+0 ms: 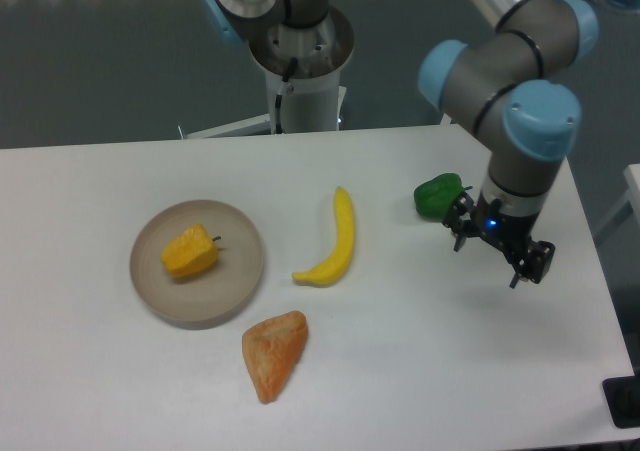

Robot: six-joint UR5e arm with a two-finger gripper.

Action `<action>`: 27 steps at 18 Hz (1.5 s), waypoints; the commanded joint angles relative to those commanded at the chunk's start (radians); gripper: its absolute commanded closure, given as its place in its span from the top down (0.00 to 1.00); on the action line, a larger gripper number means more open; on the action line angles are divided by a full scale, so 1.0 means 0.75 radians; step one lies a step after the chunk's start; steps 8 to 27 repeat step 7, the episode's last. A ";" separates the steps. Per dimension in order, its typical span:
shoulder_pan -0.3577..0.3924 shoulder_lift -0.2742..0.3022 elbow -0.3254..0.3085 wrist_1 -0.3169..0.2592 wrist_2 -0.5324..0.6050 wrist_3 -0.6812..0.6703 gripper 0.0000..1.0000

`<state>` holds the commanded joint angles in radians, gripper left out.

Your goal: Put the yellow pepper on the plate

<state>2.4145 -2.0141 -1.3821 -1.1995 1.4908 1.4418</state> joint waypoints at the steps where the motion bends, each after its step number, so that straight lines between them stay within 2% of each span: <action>1: 0.000 -0.006 -0.002 -0.014 0.053 0.004 1.00; 4: -0.010 -0.031 -0.004 -0.016 0.072 0.004 1.00; 27: -0.008 -0.027 -0.006 -0.016 0.072 0.004 1.00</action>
